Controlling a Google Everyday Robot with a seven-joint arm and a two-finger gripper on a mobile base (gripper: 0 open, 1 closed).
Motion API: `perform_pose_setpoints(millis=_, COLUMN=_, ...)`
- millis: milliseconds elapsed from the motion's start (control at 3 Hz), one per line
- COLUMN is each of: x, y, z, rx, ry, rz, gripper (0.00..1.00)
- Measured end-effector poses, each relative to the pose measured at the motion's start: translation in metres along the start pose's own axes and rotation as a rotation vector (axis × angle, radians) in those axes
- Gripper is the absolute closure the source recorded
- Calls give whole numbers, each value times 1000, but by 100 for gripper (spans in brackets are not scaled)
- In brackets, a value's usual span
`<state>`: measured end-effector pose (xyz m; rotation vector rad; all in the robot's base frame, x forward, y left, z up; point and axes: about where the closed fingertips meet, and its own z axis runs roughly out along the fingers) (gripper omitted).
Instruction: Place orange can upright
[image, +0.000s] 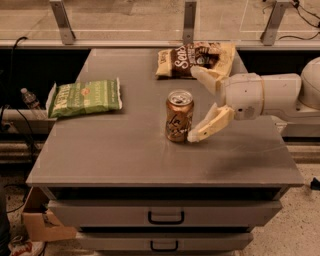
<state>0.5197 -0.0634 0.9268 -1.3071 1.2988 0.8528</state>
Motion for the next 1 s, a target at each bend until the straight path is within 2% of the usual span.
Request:
perform_pose_setpoints(millis=333, x=10, y=3, z=-32, rx=55, ry=101, rz=22, gripper=0)
perform_pose_setpoints(millis=667, x=27, y=7, z=-61, rx=112, ry=231, rz=55, gripper=0)
perform_pose_setpoints(millis=1000, x=30, y=7, z=-64, rx=118, ry=248, rz=58, gripper=0)
